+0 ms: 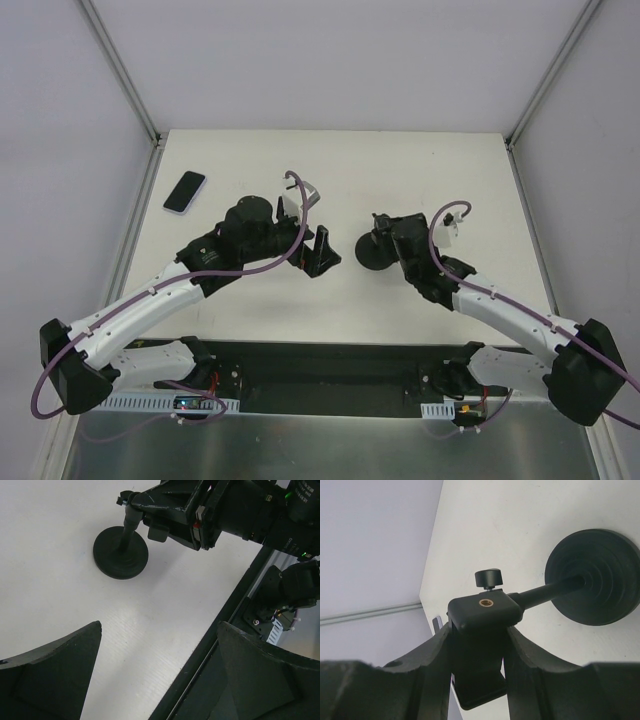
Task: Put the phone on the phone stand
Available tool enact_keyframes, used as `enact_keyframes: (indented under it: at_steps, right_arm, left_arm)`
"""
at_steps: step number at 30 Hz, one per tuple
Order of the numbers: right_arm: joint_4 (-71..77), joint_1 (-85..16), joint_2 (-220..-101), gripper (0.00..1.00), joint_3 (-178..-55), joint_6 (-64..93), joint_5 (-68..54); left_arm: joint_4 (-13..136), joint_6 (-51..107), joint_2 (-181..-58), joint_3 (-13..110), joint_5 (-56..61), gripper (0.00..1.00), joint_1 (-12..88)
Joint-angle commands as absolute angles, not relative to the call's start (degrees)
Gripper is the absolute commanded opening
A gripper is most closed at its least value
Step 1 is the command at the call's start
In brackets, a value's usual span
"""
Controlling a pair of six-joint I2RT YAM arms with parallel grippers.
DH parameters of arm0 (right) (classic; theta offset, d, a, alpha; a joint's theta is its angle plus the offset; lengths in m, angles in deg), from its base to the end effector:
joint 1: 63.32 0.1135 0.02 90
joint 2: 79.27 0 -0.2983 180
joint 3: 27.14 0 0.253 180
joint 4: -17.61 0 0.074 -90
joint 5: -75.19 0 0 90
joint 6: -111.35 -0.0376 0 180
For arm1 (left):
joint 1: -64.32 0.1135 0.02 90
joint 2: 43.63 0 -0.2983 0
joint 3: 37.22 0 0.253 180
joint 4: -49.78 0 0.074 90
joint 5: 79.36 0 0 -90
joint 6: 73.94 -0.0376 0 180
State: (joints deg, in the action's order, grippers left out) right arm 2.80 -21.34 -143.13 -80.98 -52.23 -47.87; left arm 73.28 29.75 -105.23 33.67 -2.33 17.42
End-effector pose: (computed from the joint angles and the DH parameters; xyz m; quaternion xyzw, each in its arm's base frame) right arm 0.1873 0.1409 0.2930 0.3674 0.7355 0.3090 0.4781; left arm 0.1544 -0.1774 0.3896 0.2905 0.7316 -0.3848 0.4820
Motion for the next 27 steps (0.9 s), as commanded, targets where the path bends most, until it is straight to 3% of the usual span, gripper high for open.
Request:
enact_keyframes:
  at_steps: [1, 2, 3, 5, 6, 14, 18, 22, 27]
  right_arm:
    - [10.3, -19.3, -141.4, 0.22, -82.3, -52.0, -53.2]
    - [9.3, -19.3, -141.1, 0.32, -82.6, -51.1, -52.8]
    - [8.6, -19.3, -140.6, 0.56, -83.0, -48.5, -52.1]
    - [6.1, -19.4, -139.3, 0.8, -84.4, -44.8, -51.0]
    - [5.4, -19.4, -139.0, 0.99, -84.8, -41.3, -49.3]
    - [0.6, -24.2, -131.2, 0.96, -84.1, -12.3, -32.4]
    - [-11.5, -31.8, -127.7, 0.96, -85.5, -0.6, -22.2]
    - [-19.5, -35.5, -123.0, 0.96, -85.3, 10.4, -20.6]
    - [-24.4, -35.6, -122.2, 0.96, -85.8, 14.4, -24.7]
  left_arm:
    - [71.4, 30.0, -105.3, 33.8, -3.9, 0.98, 17.2]
    - [71.4, 30.3, -105.2, 33.8, -4.5, 0.99, 17.2]
    - [71.2, 30.5, -105.5, 33.7, -5.0, 0.99, 17.2]
    - [71.1, 31.4, -106.3, 33.9, -6.5, 0.99, 17.2]
    - [70.9, 31.9, -106.7, 34.2, -8.7, 0.99, 17.2]
    - [71.2, 37.8, -114.0, 37.5, -12.0, 0.98, 16.5]
    - [71.1, 37.9, -118.9, 41.0, -2.8, 0.93, 13.1]
    - [70.1, 38.3, -127.1, 45.7, 9.2, 0.88, 9.5]
    - [68.3, 40.8, -134.0, 49.4, 10.7, 0.84, 9.1]
